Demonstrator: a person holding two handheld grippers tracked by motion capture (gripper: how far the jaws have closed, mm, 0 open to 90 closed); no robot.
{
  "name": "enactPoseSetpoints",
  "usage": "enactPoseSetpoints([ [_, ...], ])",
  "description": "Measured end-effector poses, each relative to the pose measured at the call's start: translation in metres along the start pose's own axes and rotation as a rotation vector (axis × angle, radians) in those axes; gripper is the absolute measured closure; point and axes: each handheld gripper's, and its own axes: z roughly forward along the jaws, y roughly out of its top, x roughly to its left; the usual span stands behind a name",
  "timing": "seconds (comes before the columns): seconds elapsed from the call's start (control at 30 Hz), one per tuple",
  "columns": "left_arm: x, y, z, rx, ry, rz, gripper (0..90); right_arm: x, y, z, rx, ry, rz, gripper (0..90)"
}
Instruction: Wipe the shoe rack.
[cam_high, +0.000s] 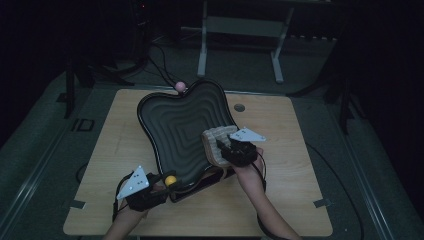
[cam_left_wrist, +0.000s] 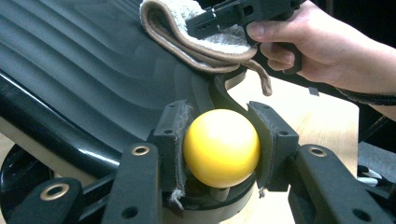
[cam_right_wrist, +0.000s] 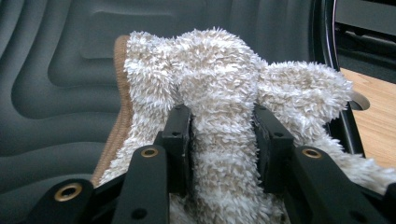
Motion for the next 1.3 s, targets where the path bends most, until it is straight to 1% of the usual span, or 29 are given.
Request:
enactPoseSetpoints([
  [0.13, 0.0, 0.0, 0.0, -0.003, 0.001, -0.001, 59.1, -0.001, 0.0, 0.0, -0.004, 0.006, 0.004, 62.7],
  [0.17, 0.0, 0.0, 0.0, -0.002, 0.0, -0.001, 59.1, -0.002, 0.0, 0.0, -0.01, 0.012, 0.017, 62.8],
  [0.2, 0.0, 0.0, 0.0, -0.001, 0.0, 0.0, 59.1, -0.002, 0.0, 0.0, -0.011, 0.016, 0.02, 62.8],
  [0.23, 0.0, 0.0, 0.0, -0.002, 0.0, -0.001, 59.1, -0.003, 0.001, 0.0, -0.009, 0.02, 0.017, 62.9],
  [0.33, 0.001, 0.0, 0.0, -0.001, -0.003, 0.0, 59.0, -0.007, 0.006, 0.001, -0.005, 0.052, 0.026, 64.4],
  [0.37, 0.001, 0.0, 0.0, -0.001, -0.003, 0.0, 59.1, -0.009, 0.009, 0.001, 0.004, 0.063, 0.026, 64.8],
  [0.43, 0.001, 0.0, 0.0, -0.002, -0.002, 0.001, 59.0, -0.01, 0.015, 0.001, 0.002, 0.07, 0.022, 65.3],
  [0.57, 0.0, 0.0, 0.0, -0.003, -0.001, 0.0, 59.0, -0.01, 0.038, 0.005, -0.011, 0.078, 0.001, 65.7],
  [0.7, 0.0, 0.0, 0.0, -0.001, 0.0, 0.0, 59.1, -0.01, 0.068, 0.012, -0.033, 0.082, -0.005, 65.6],
  [0.8, 0.0, 0.0, 0.0, 0.0, -0.001, 0.001, 59.1, -0.009, 0.091, 0.018, -0.044, 0.089, 0.001, 65.3],
  [0.9, 0.0, 0.0, 0.0, -0.001, 0.001, 0.002, 59.1, -0.007, 0.11, 0.024, -0.051, 0.079, -0.008, 64.8],
  [1.0, 0.001, 0.0, 0.0, -0.001, -0.001, 0.003, 59.1, -0.003, 0.128, 0.033, -0.043, 0.074, -0.024, 64.8],
  [1.17, 0.001, 0.0, 0.0, -0.004, -0.003, 0.004, 59.1, 0.002, 0.148, 0.051, -0.013, 0.056, -0.032, 64.8],
  [1.23, 0.001, -0.001, 0.0, -0.004, -0.003, 0.003, 59.1, 0.003, 0.152, 0.058, -0.004, 0.04, -0.047, 64.8],
  [1.3, 0.001, -0.001, 0.0, -0.005, -0.004, 0.004, 59.1, 0.002, 0.154, 0.065, 0.016, 0.038, -0.048, 64.8],
])
